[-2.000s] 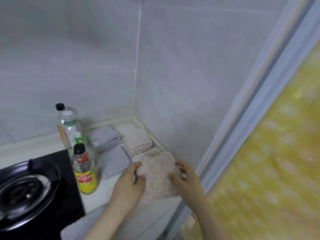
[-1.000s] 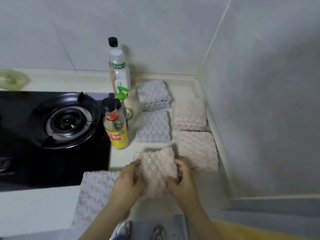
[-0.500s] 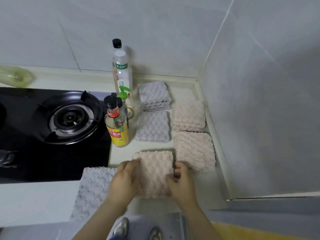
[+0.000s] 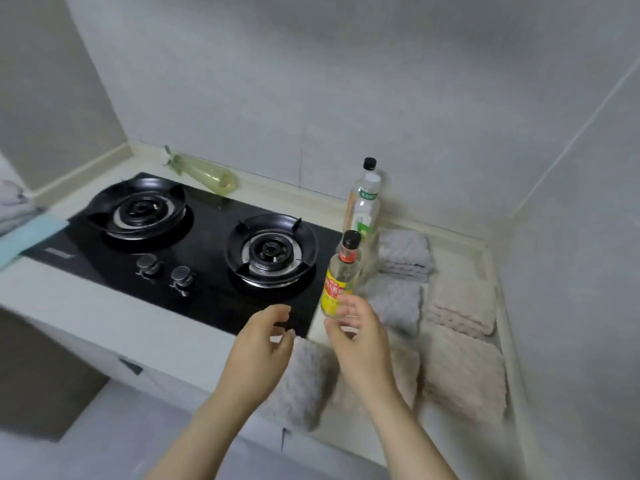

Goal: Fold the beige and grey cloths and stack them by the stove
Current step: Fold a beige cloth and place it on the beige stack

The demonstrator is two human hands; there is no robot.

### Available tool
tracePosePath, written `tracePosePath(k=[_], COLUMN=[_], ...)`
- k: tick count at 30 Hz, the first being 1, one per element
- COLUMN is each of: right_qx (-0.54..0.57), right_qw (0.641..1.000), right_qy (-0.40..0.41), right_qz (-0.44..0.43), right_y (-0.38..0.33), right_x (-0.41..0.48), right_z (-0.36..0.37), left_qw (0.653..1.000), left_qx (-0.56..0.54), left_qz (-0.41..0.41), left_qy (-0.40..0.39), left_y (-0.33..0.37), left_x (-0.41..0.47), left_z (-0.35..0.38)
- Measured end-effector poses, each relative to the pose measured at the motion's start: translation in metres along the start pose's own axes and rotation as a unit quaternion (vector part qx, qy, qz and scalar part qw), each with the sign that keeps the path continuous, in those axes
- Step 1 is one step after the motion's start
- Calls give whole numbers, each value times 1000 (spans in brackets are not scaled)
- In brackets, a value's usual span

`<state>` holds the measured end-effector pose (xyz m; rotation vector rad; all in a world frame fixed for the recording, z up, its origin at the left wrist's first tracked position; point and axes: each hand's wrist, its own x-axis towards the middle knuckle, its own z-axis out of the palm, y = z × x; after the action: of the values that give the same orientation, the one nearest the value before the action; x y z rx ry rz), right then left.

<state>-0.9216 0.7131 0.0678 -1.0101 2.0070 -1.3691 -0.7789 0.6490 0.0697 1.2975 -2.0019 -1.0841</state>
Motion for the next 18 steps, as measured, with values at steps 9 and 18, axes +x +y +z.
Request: tracePosePath(k=[9, 18], right_qx=[48, 72], right_qw=[987, 960], right_qy=[-127, -227], right_qz=[-90, -143], right_y=[-132, -237], right_x=[-54, -119], right_z=[185, 370], left_qw=[987, 963], left_qx=[-18, 0], left_qz=[-28, -55], left_qy=[158, 264], left_y=[-80, -169], left_x=[-50, -94], left_z=[-214, -406])
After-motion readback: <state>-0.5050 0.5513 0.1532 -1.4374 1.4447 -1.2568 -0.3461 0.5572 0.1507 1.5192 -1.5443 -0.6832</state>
